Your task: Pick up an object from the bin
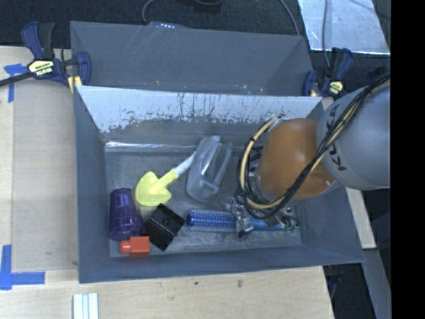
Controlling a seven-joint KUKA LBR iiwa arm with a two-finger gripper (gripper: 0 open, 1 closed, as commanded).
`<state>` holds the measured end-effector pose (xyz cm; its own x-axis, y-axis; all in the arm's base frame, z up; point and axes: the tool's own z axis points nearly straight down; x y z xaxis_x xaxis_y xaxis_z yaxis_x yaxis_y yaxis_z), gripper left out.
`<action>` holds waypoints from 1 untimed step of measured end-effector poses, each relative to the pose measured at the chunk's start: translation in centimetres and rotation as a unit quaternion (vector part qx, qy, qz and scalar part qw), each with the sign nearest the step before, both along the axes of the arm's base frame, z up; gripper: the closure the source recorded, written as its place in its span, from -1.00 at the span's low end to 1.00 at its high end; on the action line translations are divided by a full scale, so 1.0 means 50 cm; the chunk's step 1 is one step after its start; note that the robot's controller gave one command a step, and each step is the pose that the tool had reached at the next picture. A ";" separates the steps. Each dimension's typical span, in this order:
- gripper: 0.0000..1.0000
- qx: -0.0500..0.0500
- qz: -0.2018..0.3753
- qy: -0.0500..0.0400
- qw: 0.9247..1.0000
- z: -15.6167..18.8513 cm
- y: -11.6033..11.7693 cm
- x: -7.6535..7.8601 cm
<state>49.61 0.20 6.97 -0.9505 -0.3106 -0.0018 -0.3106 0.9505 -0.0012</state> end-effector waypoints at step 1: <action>1.00 0.000 -0.003 -0.001 1.000 0.000 0.010 0.014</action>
Offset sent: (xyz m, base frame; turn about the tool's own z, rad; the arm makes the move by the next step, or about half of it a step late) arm 0.0000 0.0000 0.0000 0.0000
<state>50.31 0.68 6.97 -0.9527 -0.3040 -0.0043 -0.3040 0.9527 -0.0018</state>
